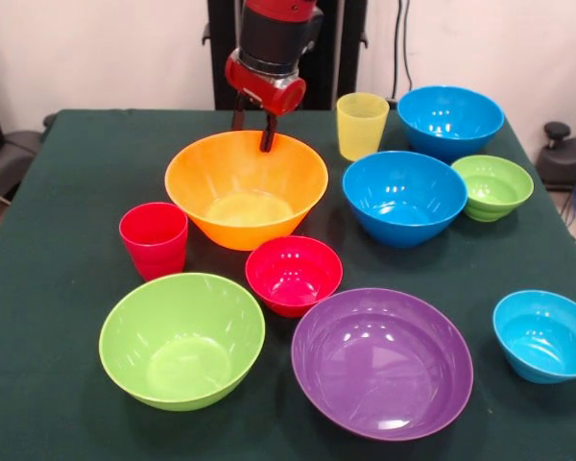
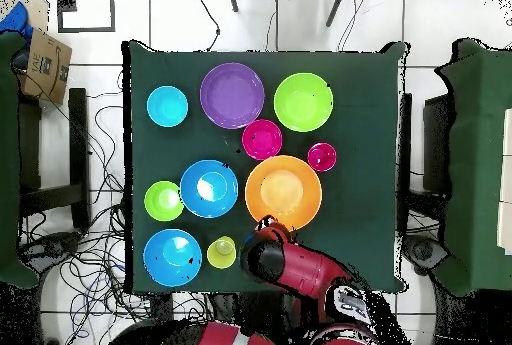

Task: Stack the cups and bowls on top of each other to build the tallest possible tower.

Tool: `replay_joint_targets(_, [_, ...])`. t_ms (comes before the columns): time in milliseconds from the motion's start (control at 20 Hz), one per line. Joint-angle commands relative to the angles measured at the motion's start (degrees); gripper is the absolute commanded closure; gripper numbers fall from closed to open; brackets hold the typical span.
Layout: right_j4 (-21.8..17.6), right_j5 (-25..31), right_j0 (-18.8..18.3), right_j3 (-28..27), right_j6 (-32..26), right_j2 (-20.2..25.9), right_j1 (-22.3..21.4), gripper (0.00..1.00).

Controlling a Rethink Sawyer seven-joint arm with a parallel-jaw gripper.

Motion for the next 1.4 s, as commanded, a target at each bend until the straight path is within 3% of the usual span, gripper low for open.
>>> replay_joint_targets(50, [-2.7, -3.1, -0.3, -2.2, 5.3, 7.6, 3.9, 0.00])
replay_joint_targets(1050, [-5.0, -7.6, 1.1, -3.5, 4.5, 5.3, 6.2, 0.00])
replay_joint_targets(1100, [-5.6, -7.2, -0.1, -3.3, 4.4, 6.3, 6.1, 1.00])
replay_joint_targets(1400, [-5.9, -9.6, 0.5, -3.4, 4.8, 6.0, 6.1, 1.00])
